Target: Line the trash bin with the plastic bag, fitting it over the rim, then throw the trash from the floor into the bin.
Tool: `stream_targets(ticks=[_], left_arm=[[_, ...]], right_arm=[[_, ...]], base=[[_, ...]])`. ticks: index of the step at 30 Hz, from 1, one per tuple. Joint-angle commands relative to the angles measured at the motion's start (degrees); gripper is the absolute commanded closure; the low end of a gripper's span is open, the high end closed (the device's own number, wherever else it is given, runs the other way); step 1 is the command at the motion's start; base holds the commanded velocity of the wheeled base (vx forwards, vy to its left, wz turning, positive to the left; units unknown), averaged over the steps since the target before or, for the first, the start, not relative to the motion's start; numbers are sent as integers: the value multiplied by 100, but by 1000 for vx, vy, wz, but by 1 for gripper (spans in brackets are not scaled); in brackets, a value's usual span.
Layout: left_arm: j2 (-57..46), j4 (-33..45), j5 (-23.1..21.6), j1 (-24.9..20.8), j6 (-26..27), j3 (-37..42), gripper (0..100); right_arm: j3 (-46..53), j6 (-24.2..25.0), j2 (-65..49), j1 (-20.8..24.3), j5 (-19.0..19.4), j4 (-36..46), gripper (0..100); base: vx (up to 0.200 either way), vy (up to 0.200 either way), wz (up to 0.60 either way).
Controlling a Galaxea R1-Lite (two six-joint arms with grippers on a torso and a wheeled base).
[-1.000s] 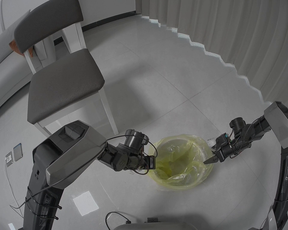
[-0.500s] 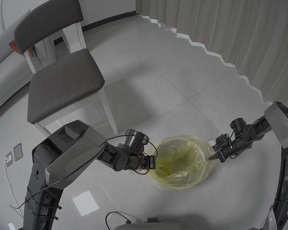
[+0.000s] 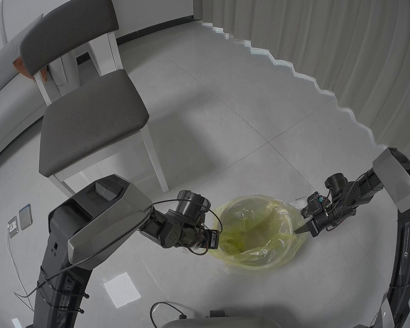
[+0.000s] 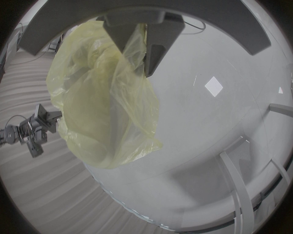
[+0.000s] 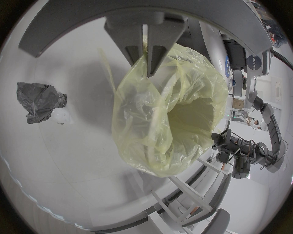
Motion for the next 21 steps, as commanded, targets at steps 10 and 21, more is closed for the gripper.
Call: stream_targets(ticks=[10,21], left_arm=[[189,490,-162,168,17,-577,100],[497,1624,-478,176,34,-1693,100]], right_arm=[[-300,-14,445,99,-6,-16,100],[-423,-5,603,134,-6,-16,100]], base=[[0,0,0],[0,0,0]])
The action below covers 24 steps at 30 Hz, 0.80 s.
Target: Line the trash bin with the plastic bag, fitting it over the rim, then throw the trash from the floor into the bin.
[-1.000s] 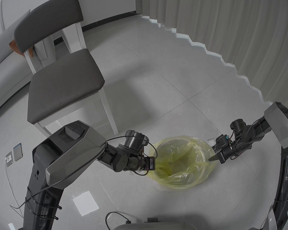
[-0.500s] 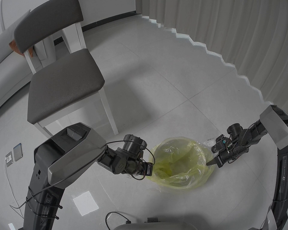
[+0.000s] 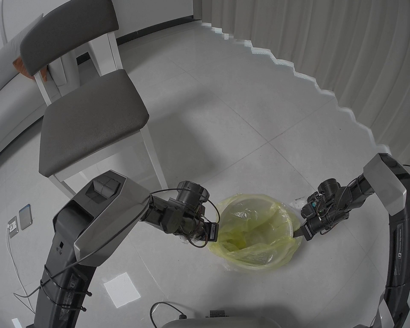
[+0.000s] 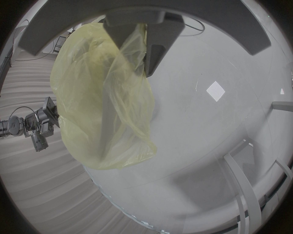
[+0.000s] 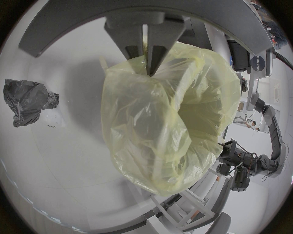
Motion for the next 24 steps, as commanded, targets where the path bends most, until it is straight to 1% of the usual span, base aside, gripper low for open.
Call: stream_targets(ticks=[1,6,9,13,15,24], left_arm=[[202,274,-116,6,5,-395,100],[202,590,-169,6,251,-421,100],[202,757,-283,-3,269,-465,100],[185,766,-292,-3,313,-430,100],[167,784,-292,6,427,-369,100],[141,775,-283,6,365,-316,100]], right_arm=[[-54,0,105,14,3,-1,100],[-45,-35,105,14,3,17,100],[-45,-35,113,14,3,17,100],[-45,-35,113,32,3,17,100],[-37,-35,113,67,3,17,100],[-10,-106,87,102,3,34,100]], base=[[0,0,0],[0,0,0],[0,0,0],[0,0,0],[0,0,0],[0,0,0]])
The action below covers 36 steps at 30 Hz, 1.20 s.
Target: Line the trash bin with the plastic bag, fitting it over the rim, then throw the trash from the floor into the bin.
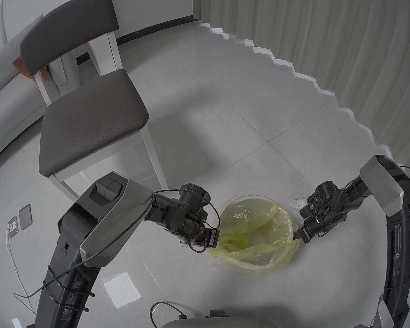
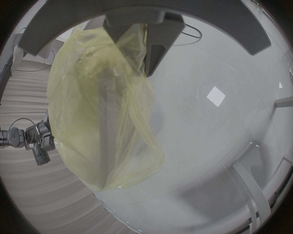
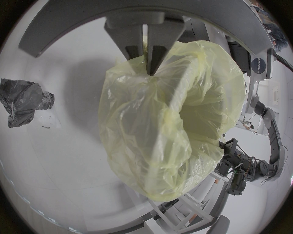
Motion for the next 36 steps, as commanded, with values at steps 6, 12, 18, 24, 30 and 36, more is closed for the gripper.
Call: stream_targets(ticks=[6,12,18,24,30,36], left_arm=[[-10,-51,27,-7,-120,25,0],[-19,-77,80,-7,-147,34,0],[-195,-77,115,11,-147,201,0],[-380,-77,194,37,-138,429,0],[-441,-77,256,11,-85,587,0],[-529,-86,423,11,-76,807,0]], right_arm=[[31,-1,-31,16,3,28,0],[57,8,-101,-19,3,28,0],[75,-9,-250,-98,12,28,0],[171,-36,-400,-169,12,28,0],[312,-115,-496,-230,3,28,0],[532,-335,-514,-529,3,28,0]], base=[[0,0,0],[0,0,0],[0,0,0],[0,0,0],[0,0,0],[0,0,0]])
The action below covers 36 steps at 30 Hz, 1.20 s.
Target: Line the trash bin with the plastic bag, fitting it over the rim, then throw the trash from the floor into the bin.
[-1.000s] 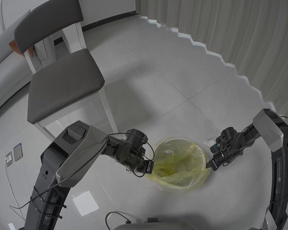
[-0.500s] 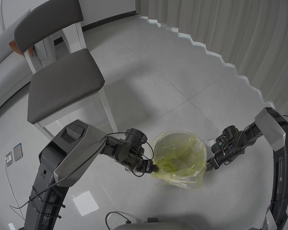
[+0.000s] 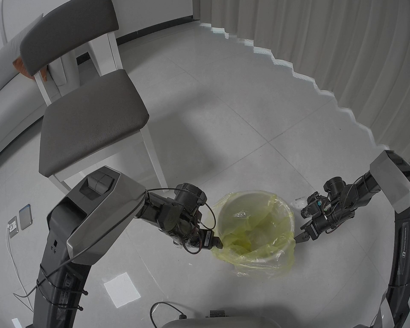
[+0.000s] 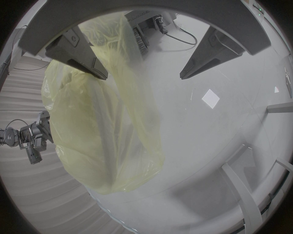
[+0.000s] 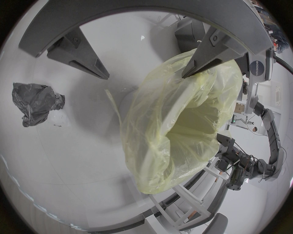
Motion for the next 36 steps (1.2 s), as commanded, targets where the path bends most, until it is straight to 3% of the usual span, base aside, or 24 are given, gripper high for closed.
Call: stream_targets(ticks=[1,12,21,29,36], left_arm=[[-117,-6,76,9,5,163,0],[-336,-6,164,35,14,312,0],[-934,-41,164,149,-38,690,0],[-1400,-41,243,88,-21,1068,0],[-1830,-49,419,-149,-188,1393,0]], right_arm=[[187,-141,-57,-287,-8,0,0],[407,-317,-268,-884,-8,0,0],[776,-492,-1112,-1034,27,-18,0],[1681,-598,-1850,-550,80,-123,0],[2252,-598,-2298,241,150,-396,0]], base=[[0,0,0],[0,0,0],[0,0,0],[0,0,0],[0,0,0]])
